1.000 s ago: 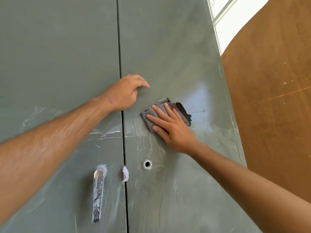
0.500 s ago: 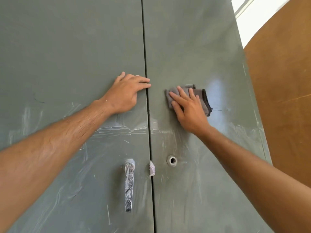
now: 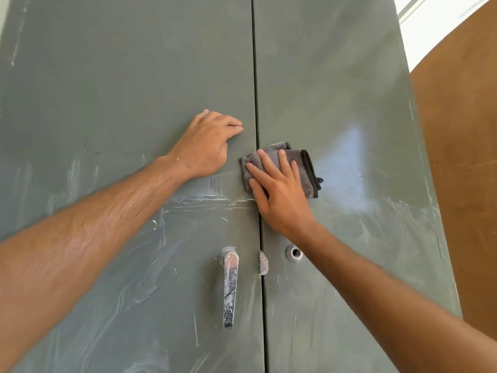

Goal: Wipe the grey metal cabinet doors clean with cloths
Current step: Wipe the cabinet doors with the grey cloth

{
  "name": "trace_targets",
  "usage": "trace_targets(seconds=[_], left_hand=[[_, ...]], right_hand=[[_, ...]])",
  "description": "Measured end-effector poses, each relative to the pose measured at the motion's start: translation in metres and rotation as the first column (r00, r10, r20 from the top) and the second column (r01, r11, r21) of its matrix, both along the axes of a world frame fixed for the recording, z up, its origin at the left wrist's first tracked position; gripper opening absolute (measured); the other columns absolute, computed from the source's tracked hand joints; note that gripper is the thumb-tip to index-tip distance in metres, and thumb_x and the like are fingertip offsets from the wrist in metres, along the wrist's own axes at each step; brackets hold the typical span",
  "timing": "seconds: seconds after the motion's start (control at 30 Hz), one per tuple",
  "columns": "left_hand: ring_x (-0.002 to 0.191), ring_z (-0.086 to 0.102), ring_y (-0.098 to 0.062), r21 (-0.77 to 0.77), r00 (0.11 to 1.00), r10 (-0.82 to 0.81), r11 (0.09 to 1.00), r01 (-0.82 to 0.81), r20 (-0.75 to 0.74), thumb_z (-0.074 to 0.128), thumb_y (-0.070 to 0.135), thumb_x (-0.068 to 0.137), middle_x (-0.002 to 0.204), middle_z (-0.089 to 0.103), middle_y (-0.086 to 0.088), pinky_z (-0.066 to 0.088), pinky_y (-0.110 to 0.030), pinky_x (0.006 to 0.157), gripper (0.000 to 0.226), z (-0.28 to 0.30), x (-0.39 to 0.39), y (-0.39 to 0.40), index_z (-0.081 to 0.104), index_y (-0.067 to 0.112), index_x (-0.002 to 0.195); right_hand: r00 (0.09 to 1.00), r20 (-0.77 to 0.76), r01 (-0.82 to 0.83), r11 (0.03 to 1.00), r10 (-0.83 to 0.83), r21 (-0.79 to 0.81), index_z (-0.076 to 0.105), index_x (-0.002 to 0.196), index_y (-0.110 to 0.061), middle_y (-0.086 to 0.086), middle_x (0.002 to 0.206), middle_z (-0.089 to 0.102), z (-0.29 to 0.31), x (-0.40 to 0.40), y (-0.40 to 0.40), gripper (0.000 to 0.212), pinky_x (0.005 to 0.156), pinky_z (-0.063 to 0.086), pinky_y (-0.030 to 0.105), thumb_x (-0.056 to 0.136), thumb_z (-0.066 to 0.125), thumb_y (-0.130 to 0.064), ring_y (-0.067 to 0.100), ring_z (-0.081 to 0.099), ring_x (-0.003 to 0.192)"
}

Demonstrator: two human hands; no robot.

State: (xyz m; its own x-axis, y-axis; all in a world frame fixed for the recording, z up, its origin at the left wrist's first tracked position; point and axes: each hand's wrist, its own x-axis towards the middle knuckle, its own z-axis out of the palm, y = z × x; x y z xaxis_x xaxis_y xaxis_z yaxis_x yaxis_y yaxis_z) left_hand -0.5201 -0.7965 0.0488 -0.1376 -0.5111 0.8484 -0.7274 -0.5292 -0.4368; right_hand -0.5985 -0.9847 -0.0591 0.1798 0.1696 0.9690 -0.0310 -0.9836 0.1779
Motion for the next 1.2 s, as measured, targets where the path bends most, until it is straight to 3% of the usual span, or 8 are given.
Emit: trace_targets(seconds=[0.13, 0.23, 0.3, 0.47, 0.67, 0.83, 1.0, 1.2], left_hand=[[0.135, 0.046, -0.027, -0.026, 0.999, 0.018, 0.999, -0.019, -0.030, 0.041, 0.004, 0.091, 0.149, 0.056, 0.008, 0.019, -0.056, 0.123, 0.055, -0.002, 0.004, 0.014, 0.064, 0.020, 0.138], [0.145, 0.039, -0.023, 0.000, 0.997, 0.010, 1.000, -0.010, -0.076, 0.043, 0.001, 0.097, 0.159, 0.046, 0.012, 0.010, -0.053, 0.126, 0.056, -0.008, 0.001, 0.021, 0.057, 0.023, 0.147], [0.149, 0.035, -0.022, 0.023, 0.996, -0.011, 1.000, 0.013, -0.090, 0.042, 0.001, 0.098, 0.161, 0.043, 0.011, 0.007, -0.051, 0.127, 0.057, -0.009, 0.002, 0.024, 0.053, 0.021, 0.150], [0.145, 0.041, -0.023, 0.029, 0.995, -0.042, 0.999, 0.044, -0.092, 0.043, -0.003, 0.095, 0.159, 0.046, 0.007, 0.009, -0.050, 0.127, 0.058, -0.006, 0.007, 0.028, 0.055, 0.017, 0.148], [0.143, 0.044, -0.024, 0.061, 0.996, -0.041, 0.997, 0.046, -0.081, 0.037, 0.004, 0.093, 0.156, 0.050, 0.002, 0.016, -0.050, 0.127, 0.056, -0.005, 0.014, 0.034, 0.058, 0.012, 0.145], [0.144, 0.044, -0.024, 0.074, 0.990, -0.062, 0.995, 0.071, -0.123, 0.028, 0.011, 0.080, 0.156, 0.051, -0.001, 0.017, -0.044, 0.127, 0.071, -0.005, 0.011, 0.042, 0.059, 0.010, 0.144], [0.140, 0.048, -0.026, 0.024, 0.982, -0.123, 0.991, 0.128, -0.145, 0.031, 0.014, 0.081, 0.152, 0.055, -0.003, 0.021, -0.046, 0.126, 0.067, -0.006, 0.012, 0.036, 0.063, 0.009, 0.139], [0.113, 0.053, -0.024, -0.011, 0.972, -0.180, 0.984, 0.180, -0.150, 0.034, 0.013, 0.078, 0.125, 0.067, 0.001, 0.042, -0.043, 0.104, 0.057, -0.010, -0.004, 0.036, 0.069, 0.016, 0.124]], right_hand=[[0.994, -0.100, 0.030, 0.981, -0.050, -0.192, 0.056, 0.149, -0.026, 0.001, 0.166, 0.037, -0.012, -0.021, -0.030, 0.048, 0.123, 0.018, 0.062, 0.109, 0.035, -0.043, 0.042, 0.020, 0.156], [0.998, -0.061, 0.015, 0.998, -0.011, 0.058, 0.052, 0.152, -0.027, 0.004, 0.168, 0.032, 0.032, -0.012, -0.001, 0.049, 0.122, 0.015, 0.067, 0.109, 0.033, -0.042, 0.046, 0.015, 0.156], [0.999, -0.043, 0.015, 0.995, -0.011, 0.097, 0.049, 0.154, -0.027, 0.005, 0.169, 0.030, 0.031, 0.002, 0.022, 0.050, 0.123, 0.012, 0.067, 0.109, 0.032, -0.040, 0.047, 0.012, 0.156], [0.982, -0.179, -0.007, 0.949, -0.052, -0.315, 0.052, 0.152, -0.026, 0.000, 0.167, 0.034, -0.012, -0.009, -0.003, 0.049, 0.126, 0.010, 0.052, 0.109, 0.034, -0.042, 0.035, 0.017, 0.158], [0.999, -0.035, -0.034, 0.997, 0.036, 0.076, 0.046, 0.155, -0.028, 0.003, 0.169, 0.029, 0.032, 0.014, 0.037, 0.046, 0.125, 0.009, 0.063, 0.111, 0.036, -0.038, 0.042, 0.010, 0.158], [0.985, -0.173, -0.052, 0.943, -0.007, -0.330, 0.051, 0.152, -0.028, -0.002, 0.168, 0.032, -0.007, 0.004, 0.013, 0.048, 0.127, 0.007, 0.048, 0.110, 0.034, -0.043, 0.033, 0.015, 0.159], [0.996, -0.085, -0.017, 1.000, 0.017, -0.007, 0.049, 0.154, -0.028, 0.001, 0.168, 0.032, 0.024, 0.011, 0.035, 0.055, 0.125, 0.012, 0.061, 0.107, 0.027, -0.047, 0.038, 0.013, 0.158], [0.915, -0.399, -0.093, 0.931, -0.059, -0.353, 0.040, 0.159, -0.028, -0.002, 0.172, 0.020, 0.018, -0.014, 0.028, 0.070, 0.129, 0.000, 0.051, 0.089, 0.036, -0.025, 0.032, 0.002, 0.160]])
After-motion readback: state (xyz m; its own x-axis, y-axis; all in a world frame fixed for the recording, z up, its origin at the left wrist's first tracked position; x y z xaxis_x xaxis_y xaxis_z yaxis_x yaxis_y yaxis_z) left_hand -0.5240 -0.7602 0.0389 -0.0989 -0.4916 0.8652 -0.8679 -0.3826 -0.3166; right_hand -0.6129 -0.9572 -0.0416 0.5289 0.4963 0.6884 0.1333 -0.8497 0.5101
